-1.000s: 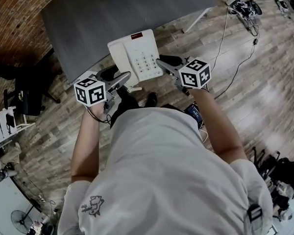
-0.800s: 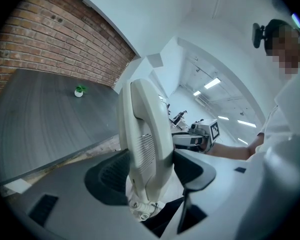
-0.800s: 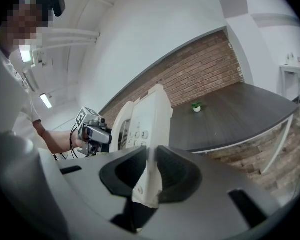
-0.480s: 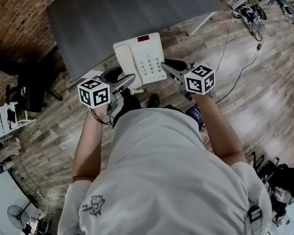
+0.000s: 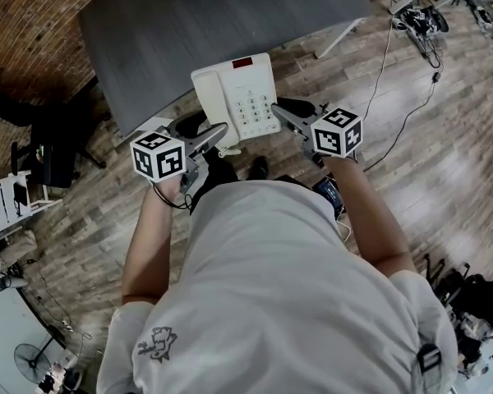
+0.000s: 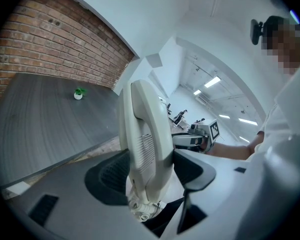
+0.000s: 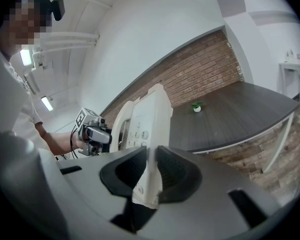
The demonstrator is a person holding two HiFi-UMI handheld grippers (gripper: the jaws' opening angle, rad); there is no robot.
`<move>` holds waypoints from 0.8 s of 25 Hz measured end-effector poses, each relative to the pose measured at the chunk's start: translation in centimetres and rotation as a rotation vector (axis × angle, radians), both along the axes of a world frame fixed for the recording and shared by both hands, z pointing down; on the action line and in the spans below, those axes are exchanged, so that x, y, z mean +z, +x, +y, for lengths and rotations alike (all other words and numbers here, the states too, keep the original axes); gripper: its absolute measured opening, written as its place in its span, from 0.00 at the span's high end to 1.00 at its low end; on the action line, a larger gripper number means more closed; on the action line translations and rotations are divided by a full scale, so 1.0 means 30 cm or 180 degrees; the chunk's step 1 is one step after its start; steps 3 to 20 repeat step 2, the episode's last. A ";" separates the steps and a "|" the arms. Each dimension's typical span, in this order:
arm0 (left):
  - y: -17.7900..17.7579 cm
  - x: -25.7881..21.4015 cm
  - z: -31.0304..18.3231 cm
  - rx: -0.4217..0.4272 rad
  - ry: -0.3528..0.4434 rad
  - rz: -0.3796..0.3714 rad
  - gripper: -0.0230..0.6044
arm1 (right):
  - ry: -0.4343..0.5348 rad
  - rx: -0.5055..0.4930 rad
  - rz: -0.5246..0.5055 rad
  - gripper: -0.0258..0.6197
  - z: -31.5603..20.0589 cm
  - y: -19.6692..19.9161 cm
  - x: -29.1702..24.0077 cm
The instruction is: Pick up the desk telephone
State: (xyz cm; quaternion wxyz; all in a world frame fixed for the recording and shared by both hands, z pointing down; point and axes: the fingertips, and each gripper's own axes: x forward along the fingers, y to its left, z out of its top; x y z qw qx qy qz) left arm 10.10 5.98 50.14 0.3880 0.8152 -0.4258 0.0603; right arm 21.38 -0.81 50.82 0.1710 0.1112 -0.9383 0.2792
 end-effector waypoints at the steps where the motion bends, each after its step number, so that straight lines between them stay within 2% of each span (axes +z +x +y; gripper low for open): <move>1: 0.000 -0.002 0.000 -0.0001 0.0010 -0.0012 0.50 | 0.0003 -0.0001 -0.0002 0.84 0.000 0.000 -0.001; 20: -0.001 -0.004 0.000 -0.0002 0.0020 -0.0024 0.50 | 0.0007 -0.0002 -0.0004 0.84 0.000 -0.001 -0.002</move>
